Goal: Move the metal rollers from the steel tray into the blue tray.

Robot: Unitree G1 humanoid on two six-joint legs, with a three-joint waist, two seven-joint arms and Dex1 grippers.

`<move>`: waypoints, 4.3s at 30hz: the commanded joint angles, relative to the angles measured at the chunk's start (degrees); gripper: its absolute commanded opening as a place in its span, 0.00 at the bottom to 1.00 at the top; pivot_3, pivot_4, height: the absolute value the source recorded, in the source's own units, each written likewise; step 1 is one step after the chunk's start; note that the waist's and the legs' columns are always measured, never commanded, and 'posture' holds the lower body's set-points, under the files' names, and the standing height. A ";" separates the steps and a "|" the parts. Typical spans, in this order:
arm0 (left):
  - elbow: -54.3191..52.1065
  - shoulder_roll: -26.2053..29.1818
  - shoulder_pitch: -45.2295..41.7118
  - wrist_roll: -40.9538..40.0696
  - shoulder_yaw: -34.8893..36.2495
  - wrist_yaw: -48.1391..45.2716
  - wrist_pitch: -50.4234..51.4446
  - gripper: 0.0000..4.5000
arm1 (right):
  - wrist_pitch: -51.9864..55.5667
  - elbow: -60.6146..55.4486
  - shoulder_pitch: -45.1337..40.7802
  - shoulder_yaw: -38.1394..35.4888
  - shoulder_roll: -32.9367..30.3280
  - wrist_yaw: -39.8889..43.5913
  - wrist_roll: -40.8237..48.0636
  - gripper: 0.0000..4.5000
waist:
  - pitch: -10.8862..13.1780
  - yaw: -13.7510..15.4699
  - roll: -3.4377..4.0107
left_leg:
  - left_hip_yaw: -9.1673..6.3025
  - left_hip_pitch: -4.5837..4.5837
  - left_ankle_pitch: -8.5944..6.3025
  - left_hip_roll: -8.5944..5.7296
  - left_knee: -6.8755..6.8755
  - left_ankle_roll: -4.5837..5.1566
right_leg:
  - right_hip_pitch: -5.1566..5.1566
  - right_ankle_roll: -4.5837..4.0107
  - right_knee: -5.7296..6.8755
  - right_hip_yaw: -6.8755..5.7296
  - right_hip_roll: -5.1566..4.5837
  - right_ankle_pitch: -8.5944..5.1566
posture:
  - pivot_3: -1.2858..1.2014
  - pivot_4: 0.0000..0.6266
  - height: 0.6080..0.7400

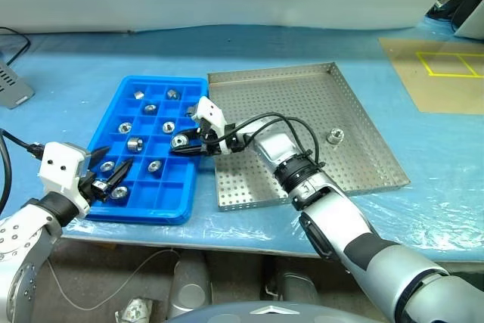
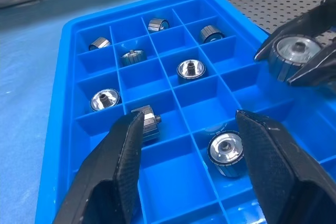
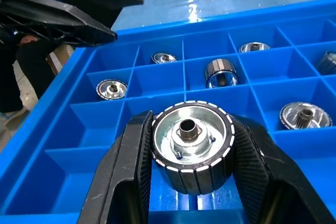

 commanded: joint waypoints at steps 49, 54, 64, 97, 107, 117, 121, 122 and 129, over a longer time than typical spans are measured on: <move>43.15 -5.00 -43.06 8.69 -30.38 -20.82 -16.58 0.66 | 9.82 -23.16 23.07 -23.39 -23.01 -32.72 -0.23 0.82 | -0.04 -10.51 -0.03 | 0.12 0.14 0.24 0.06 0.48 -0.36 | 0.00 -0.08 0.50 0.46 0.45 0.10 | 0.43 0.24 1.00; 42.77 -5.26 -42.50 8.92 -30.26 -20.53 -16.64 0.66 | 8.22 -19.91 23.19 -22.37 -23.24 -32.54 -0.52 0.82 | -0.04 -10.54 -0.03 | 0.12 0.14 0.23 0.07 0.51 -0.34 | 0.00 -0.09 0.50 0.46 0.45 0.10 | 0.43 0.24 1.00; 41.14 -4.69 -41.24 9.02 -29.65 -19.87 -16.05 0.66 | 5.36 -18.41 21.90 -19.97 -22.64 -31.02 -1.27 0.54 | -0.04 -10.59 -0.03 | 0.12 0.13 0.22 0.07 0.52 -0.32 | 0.00 -0.09 0.50 0.45 0.44 0.10 | 0.44 0.24 1.00; -0.79 -1.44 3.75 -0.33 4.18 -3.21 -2.30 0.66 | 2.35 -16.94 1.50 3.90 -8.63 13.45 3.47 0.36 | 0.01 -1.90 -0.04 | 0.06 -0.27 0.12 0.39 0.00 -0.18 | -0.34 -0.24 -0.03 0.02 0.49 0.05 | 0.73 0.24 1.00; -9.08 -6.22 13.56 -2.17 6.69 1.92 -2.09 0.66 | -5.03 -8.11 0.69 5.87 -0.90 12.57 -0.85 0.36 | 0.05 3.73 0.03 | -0.07 -0.22 0.13 0.64 -0.12 -0.23 | -0.36 -0.14 -0.04 0.02 0.52 -0.06 | 0.77 0.24 1.00; -7.55 -4.47 10.79 -2.46 4.28 3.01 -1.63 0.66 | -5.63 -6.89 1.77 6.57 -1.90 13.23 -3.89 0.36 | 0.05 5.17 0.03 | -0.07 -0.21 0.13 0.66 -0.16 -0.27 | -0.36 -0.14 -0.04 0.06 0.59 -0.05 | 0.75 0.24 1.00; -5.39 -2.84 7.95 -2.48 3.14 2.42 -1.43 0.66 | -4.21 -7.85 2.25 6.38 -3.42 14.68 -3.74 0.58 | 0.04 4.98 0.03 | -0.07 -0.18 0.15 0.59 -0.15 -0.30 | -0.36 -0.20 -0.02 0.07 0.64 -0.02 | 0.73 0.24 1.00; -4.82 -2.39 7.20 -2.49 2.84 2.23 -1.37 0.66 | -4.02 -7.98 2.37 6.33 -3.53 14.73 -3.69 0.66 | 0.04 4.91 0.03 | -0.06 -0.18 0.15 0.59 -0.15 -0.31 | -0.36 -0.21 -0.01 0.07 0.65 -0.01 | 0.73 0.24 1.00; -1.08 0.76 2.36 -2.45 1.67 0.76 -1.06 0.66 | -3.54 -7.44 2.15 5.60 -3.37 10.34 -4.89 0.95 | 0.03 4.35 0.03 | -0.05 -0.14 0.18 0.65 -0.15 -0.39 | -0.38 -0.25 0.03 0.10 0.77 0.00 | 0.71 0.24 1.00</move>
